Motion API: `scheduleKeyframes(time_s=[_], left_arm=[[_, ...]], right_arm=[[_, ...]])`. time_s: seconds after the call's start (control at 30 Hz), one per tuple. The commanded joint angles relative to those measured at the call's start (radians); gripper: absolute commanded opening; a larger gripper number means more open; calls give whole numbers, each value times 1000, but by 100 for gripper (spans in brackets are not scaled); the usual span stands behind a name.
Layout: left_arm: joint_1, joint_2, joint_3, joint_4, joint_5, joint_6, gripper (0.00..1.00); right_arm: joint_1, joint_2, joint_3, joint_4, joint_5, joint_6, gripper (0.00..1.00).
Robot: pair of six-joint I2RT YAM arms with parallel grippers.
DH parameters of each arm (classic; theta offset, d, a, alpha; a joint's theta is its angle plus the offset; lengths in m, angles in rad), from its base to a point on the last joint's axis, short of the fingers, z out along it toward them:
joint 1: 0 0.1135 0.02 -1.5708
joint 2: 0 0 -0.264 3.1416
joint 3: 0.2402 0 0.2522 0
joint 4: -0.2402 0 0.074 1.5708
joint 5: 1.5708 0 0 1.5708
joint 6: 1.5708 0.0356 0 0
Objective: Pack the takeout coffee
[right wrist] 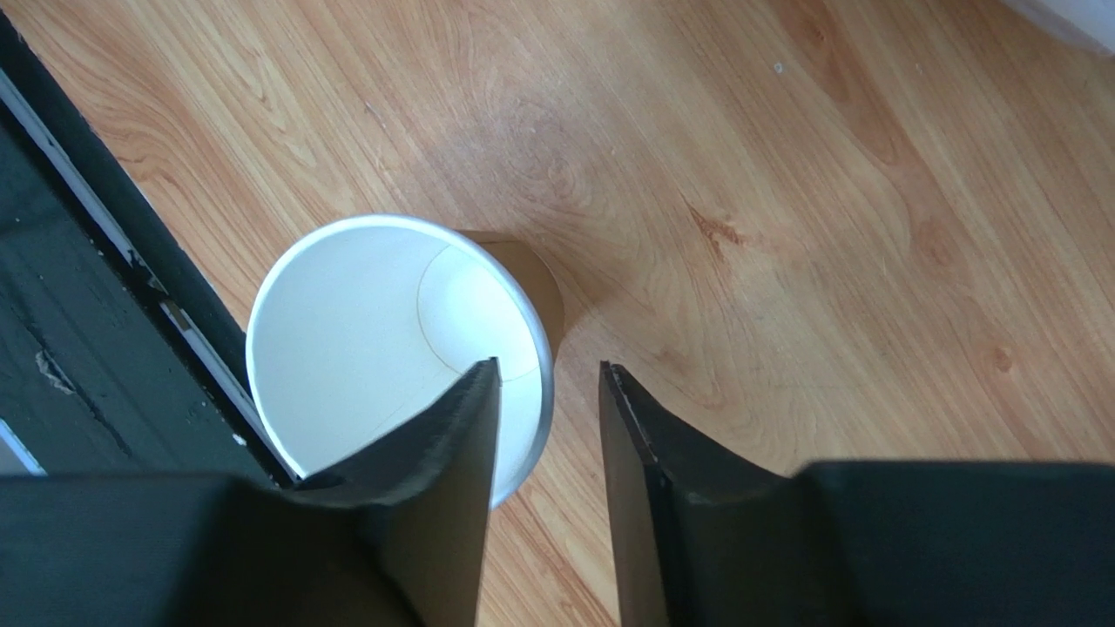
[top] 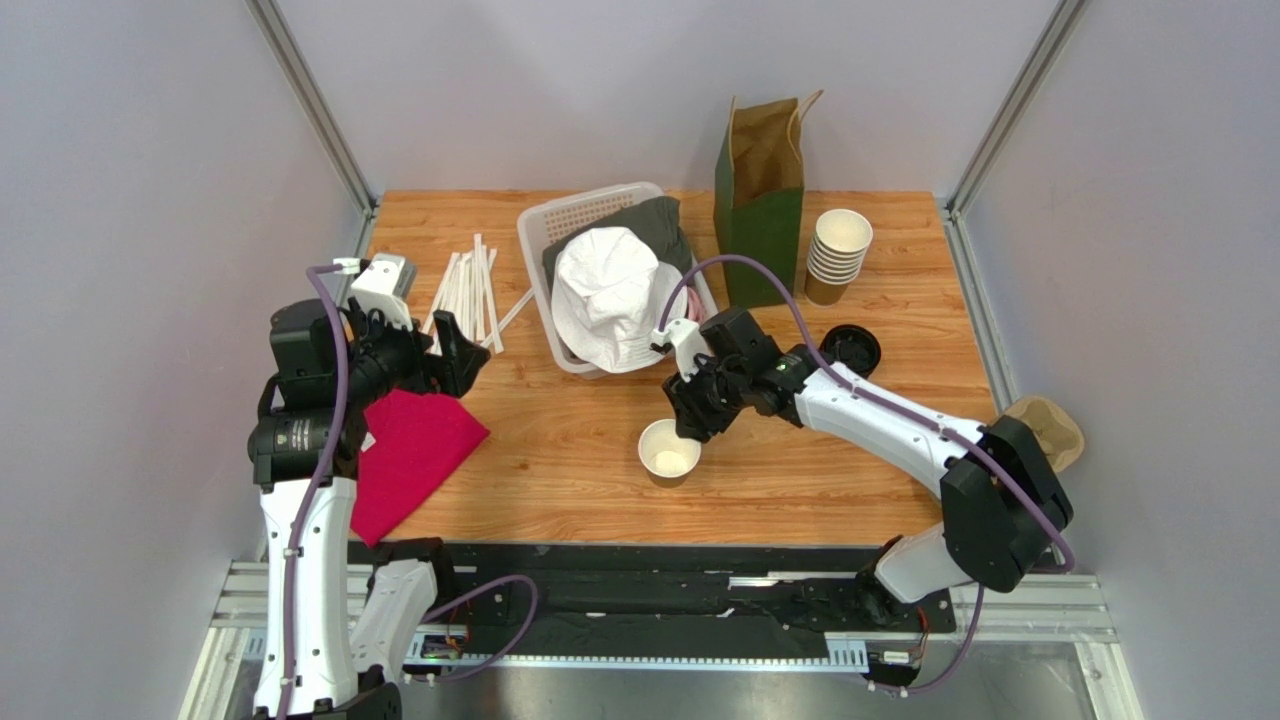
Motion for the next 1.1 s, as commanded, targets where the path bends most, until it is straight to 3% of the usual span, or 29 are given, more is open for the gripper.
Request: scheduleKeyframes(time_s=[0.0,0.13,0.33,0.43,0.57,0.67,0.77,1.07], left_arm=[[0,-6,-6,31,9,-21,99],[0,0,9,26,9,-15,99],[0,21,29,25,39,-21,99],[0,21,32,23,50,-16,99],[2,26,29,28,58,-23,99],[-1,33,27,36,67,-35,99],[-1,38,24,46,75,-47,99],[0,47,24,54,75,-58,99]], right_arm=[[5,-33,87,-61,20,-18,43],[-4,-96,150,-125,25,-46,64],[-151,-159,289,-283,-44,-162,70],[-297,-179,335,-366,-45,-208,72],[-560,-164,392,-464,9,-230,67],[-678,-107,420,-516,92,-230,56],[-783,-52,412,-532,119,-207,55],[-843,154,435,-483,209,-119,54]])
